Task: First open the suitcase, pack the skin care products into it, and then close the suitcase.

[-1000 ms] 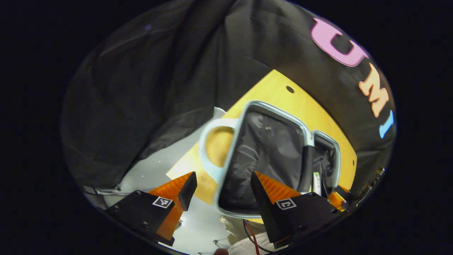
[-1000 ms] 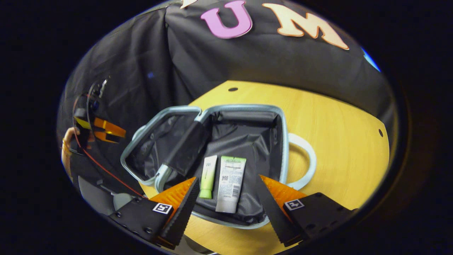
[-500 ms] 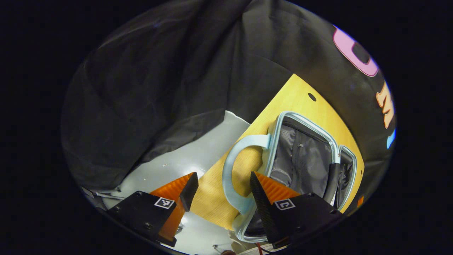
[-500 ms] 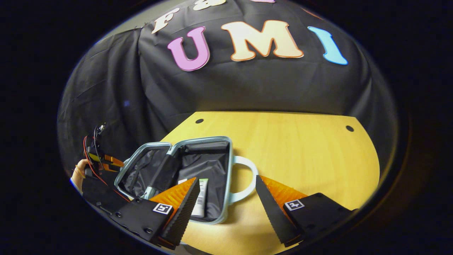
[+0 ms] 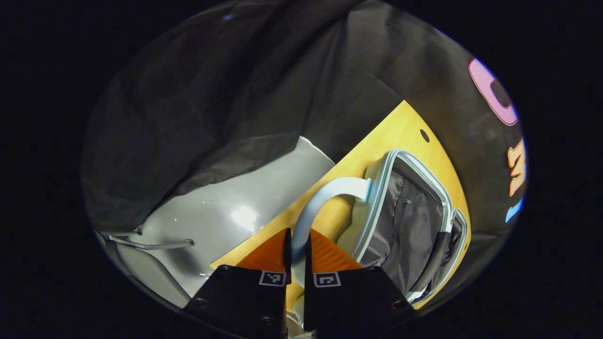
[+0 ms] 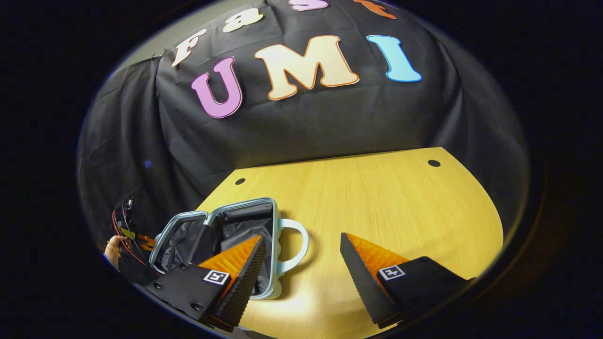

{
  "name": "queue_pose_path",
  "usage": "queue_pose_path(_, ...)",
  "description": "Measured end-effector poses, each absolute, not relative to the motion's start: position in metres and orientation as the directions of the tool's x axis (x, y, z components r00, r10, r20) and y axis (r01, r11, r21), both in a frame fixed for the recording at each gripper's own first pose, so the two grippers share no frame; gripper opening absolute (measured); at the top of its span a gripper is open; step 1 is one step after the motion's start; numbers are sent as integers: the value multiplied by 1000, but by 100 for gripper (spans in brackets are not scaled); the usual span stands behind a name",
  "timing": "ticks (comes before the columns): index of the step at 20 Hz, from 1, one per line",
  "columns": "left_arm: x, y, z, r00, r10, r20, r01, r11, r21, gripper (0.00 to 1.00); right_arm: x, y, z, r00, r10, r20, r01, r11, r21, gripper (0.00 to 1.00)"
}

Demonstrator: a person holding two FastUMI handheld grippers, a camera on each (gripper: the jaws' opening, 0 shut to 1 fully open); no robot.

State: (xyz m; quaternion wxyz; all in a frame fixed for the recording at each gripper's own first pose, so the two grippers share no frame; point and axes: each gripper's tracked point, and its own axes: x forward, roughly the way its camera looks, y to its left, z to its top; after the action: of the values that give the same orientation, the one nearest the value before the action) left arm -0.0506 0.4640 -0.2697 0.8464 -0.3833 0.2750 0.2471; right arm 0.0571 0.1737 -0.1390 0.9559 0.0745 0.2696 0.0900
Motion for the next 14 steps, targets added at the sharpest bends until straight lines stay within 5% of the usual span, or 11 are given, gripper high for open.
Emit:
queue_pose_path(6,-54,452,-244,709,241,-663,-634,630,-449,5,43,152,-132,857,177,-484,-98,978,184,98)
queue_pose_path(14,-69,418,-137,833,238,-500,-516,661,-545,5,26,143,-132,840,214,-498,-138,973,184,95)
